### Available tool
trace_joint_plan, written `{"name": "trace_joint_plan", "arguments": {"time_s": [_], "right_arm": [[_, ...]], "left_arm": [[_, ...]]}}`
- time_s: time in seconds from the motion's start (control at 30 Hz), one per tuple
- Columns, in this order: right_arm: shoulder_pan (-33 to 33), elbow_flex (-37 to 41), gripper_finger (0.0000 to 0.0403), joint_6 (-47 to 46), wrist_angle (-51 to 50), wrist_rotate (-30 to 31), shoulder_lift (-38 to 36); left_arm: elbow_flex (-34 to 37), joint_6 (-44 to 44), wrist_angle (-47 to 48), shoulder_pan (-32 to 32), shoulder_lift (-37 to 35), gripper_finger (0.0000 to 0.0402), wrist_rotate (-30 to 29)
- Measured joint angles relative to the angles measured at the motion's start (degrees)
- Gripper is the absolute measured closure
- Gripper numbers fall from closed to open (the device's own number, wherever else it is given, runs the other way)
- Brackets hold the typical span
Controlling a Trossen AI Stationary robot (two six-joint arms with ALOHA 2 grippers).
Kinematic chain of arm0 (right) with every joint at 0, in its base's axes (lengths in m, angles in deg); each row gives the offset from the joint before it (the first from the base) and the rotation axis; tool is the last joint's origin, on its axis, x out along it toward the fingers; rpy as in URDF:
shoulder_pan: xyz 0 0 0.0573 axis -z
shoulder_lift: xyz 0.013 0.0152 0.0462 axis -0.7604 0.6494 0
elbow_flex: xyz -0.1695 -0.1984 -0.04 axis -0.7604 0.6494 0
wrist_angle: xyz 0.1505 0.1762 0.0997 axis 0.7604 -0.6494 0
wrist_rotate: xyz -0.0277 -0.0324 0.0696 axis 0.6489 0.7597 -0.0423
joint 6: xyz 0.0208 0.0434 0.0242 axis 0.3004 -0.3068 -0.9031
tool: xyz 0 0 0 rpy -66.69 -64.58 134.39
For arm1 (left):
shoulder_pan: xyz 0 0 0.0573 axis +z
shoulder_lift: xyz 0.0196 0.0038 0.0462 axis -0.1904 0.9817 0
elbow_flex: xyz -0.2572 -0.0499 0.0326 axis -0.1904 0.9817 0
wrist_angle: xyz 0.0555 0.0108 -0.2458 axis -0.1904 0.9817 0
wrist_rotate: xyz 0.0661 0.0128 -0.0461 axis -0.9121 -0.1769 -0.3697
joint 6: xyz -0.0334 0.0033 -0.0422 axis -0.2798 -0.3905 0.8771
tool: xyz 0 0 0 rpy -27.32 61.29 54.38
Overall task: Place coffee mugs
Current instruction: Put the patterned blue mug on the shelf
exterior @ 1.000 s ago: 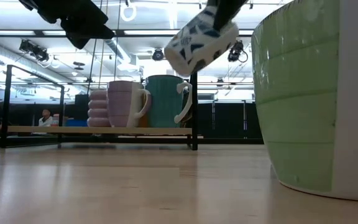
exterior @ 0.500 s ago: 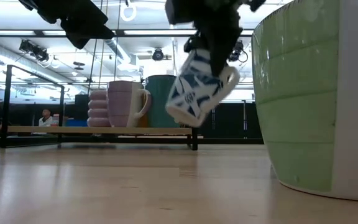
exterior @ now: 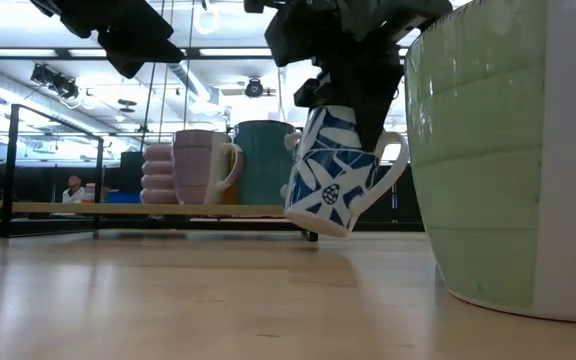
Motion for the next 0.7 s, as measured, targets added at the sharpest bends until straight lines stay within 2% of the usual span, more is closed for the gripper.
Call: {"name": "trace_joint_plan", "arguments": {"time_s": [0.47, 0.7], "right_arm": [[-0.2, 0.66, 0.0367, -0.02, -1.65, 3.03, 1.15], [-0.2, 0.66, 0.035, -0.03, 1.06, 3.14, 1.15]], "left_arm": [[-0.02, 0.09, 0.42, 0.0, 0.01, 0.0228, 0.0], [-0.02, 0.11, 0.4, 0.0, 0.01, 0.0228, 0.0]]}}
